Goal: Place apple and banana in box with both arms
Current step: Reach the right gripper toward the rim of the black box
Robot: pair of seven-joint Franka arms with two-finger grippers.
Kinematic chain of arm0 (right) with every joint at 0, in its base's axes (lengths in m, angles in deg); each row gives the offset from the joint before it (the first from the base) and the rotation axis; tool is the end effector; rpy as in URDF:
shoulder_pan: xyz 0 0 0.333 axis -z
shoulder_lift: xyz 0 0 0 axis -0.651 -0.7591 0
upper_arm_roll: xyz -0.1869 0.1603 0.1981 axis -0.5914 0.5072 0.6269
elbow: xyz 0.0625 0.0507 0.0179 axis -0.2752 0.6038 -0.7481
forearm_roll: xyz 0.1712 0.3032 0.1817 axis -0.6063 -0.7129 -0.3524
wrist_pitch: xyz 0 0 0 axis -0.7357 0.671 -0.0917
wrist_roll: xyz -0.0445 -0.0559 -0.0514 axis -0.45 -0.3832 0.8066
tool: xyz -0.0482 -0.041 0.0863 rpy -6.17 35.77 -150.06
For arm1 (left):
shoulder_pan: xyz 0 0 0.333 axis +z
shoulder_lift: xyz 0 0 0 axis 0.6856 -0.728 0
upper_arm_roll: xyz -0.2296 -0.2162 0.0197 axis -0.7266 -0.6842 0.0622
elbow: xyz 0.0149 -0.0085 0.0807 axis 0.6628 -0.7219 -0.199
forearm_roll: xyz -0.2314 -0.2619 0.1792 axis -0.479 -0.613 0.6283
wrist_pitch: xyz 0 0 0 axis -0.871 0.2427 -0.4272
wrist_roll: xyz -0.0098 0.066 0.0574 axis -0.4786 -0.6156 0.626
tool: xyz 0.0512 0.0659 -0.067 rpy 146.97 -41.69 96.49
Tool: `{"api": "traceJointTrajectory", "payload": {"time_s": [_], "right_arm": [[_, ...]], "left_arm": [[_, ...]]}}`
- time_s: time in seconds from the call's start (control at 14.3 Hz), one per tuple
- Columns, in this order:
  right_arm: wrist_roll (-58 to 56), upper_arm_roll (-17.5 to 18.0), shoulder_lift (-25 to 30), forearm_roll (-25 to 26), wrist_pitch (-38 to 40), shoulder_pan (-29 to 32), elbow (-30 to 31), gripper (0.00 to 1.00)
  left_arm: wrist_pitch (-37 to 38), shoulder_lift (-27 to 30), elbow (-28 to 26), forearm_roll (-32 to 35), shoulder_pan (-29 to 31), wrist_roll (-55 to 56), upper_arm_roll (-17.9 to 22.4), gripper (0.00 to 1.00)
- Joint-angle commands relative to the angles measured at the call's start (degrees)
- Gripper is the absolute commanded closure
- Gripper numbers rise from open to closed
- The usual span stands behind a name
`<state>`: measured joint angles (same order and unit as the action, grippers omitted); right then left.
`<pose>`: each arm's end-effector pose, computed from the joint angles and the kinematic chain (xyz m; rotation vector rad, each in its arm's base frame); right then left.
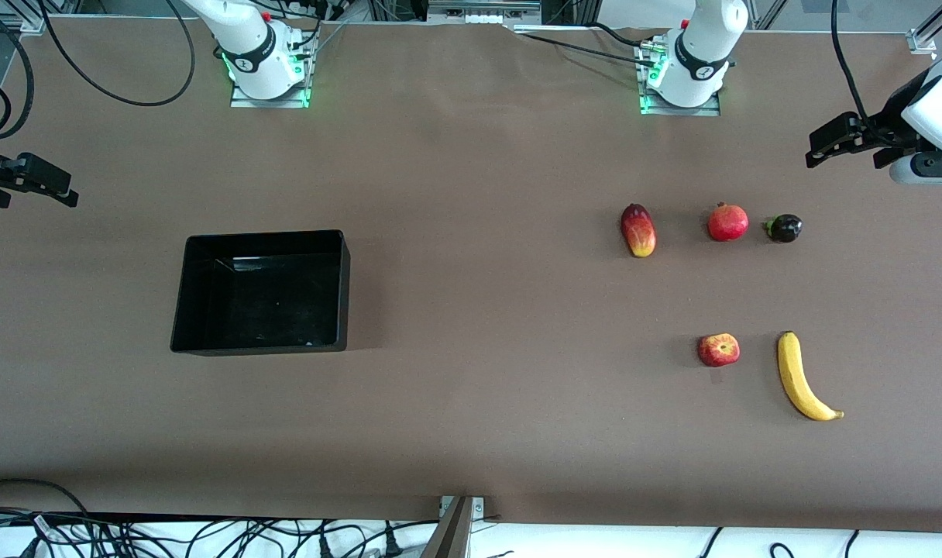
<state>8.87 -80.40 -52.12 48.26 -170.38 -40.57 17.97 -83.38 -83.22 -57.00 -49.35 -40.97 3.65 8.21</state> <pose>0.5614 -0.0664 0.5822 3.1262 0.0535 -0.0145 0.5241 -0.0122 0.6192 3.1213 0.0236 -0.1765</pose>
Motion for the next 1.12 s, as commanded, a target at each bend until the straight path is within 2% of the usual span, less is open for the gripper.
{"api": "traceJointTrajectory", "payload": {"time_s": [0.0, 0.28, 0.63, 0.84, 1.05], "right_arm": [[2.1, 0.91, -0.47, 0.42, 1.25, 0.66, -1.42, 0.0], [1.24, 0.91, -0.56, 0.68, 1.51, 0.66, -1.69, 0.0], [0.98, 0.91, -1.61, 0.5, 6.16, 0.13, -1.69, 0.0], [1.15, 0.91, -5.72, 0.68, 3.9, 0.13, -2.47, 0.0], [1.33, 0.82, -7.23, 0.77, 2.4, 0.22, -1.61, 0.0]], "left_arm": [[1.49, -1.02, 2.45, -1.42, 0.15, 0.3, 0.13, 0.0], [1.49, -1.02, 2.45, -1.42, 0.24, 0.13, 0.3, 0.0], [1.49, -1.02, 2.45, -1.42, 0.24, -0.4, 0.39, 0.0], [1.58, -0.93, 2.1, -1.33, 0.15, -0.84, 0.3, 0.0], [1.58, -0.93, 2.36, -1.33, 0.15, -0.23, 0.04, 0.0]]}}
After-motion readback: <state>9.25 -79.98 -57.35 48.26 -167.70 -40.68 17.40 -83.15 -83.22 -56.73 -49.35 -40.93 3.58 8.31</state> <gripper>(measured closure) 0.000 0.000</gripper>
